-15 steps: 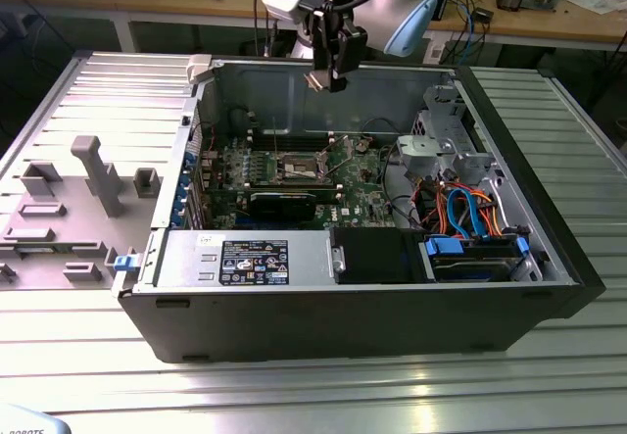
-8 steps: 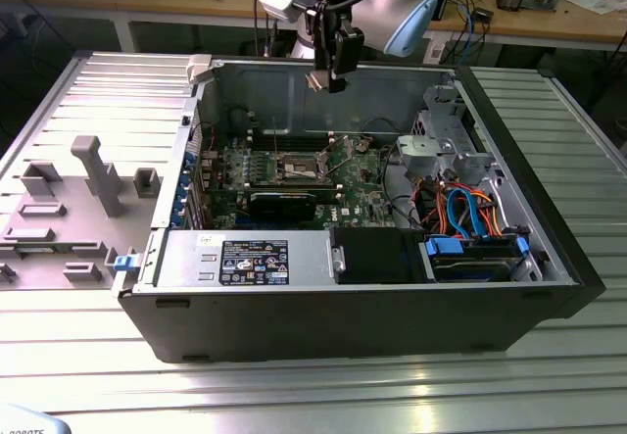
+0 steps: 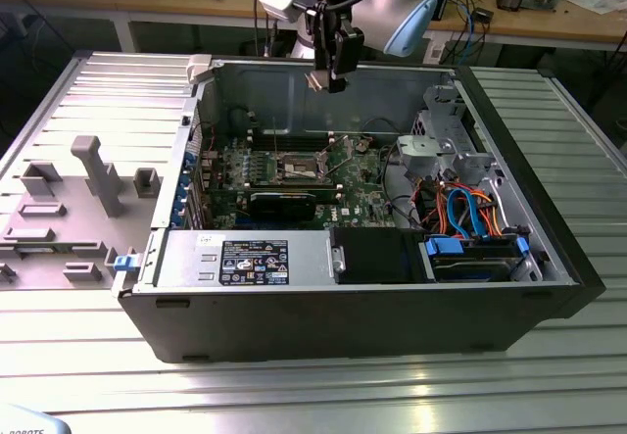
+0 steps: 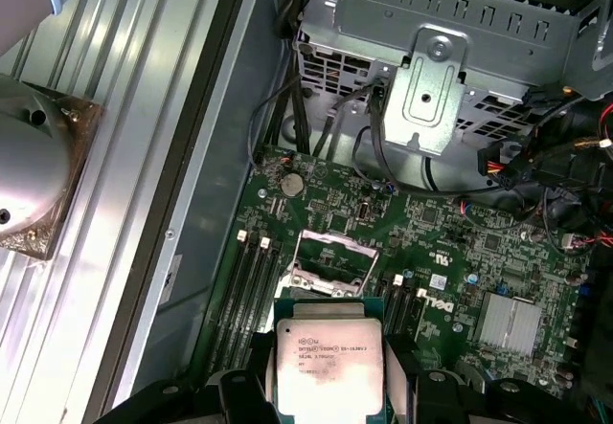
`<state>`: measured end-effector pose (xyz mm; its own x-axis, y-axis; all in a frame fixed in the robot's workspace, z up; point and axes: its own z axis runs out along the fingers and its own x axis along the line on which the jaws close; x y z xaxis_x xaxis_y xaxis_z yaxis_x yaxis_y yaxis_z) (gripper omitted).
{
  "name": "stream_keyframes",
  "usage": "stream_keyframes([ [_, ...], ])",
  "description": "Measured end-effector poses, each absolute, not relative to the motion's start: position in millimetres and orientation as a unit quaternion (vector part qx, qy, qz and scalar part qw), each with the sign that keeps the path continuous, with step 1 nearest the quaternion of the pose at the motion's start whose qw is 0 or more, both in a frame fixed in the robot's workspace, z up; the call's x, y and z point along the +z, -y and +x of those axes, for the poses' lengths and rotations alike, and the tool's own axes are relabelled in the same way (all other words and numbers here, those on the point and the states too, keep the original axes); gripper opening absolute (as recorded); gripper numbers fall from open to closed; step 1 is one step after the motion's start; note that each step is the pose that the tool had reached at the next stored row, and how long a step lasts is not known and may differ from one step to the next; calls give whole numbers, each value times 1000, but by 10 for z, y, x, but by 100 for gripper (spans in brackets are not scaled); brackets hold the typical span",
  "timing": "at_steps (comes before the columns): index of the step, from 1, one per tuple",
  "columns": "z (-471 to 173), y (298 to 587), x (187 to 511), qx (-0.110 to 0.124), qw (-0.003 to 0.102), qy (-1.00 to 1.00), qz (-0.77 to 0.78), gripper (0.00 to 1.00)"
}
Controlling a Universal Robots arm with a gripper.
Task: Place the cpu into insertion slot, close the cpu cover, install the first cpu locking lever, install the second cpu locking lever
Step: 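Place the cpu into insertion slot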
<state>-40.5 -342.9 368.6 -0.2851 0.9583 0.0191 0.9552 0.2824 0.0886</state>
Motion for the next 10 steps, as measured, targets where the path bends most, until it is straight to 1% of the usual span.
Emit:
stream_keyframes([
  [10, -405, 3429, 3685, 41, 19, -795, 605, 54],
])
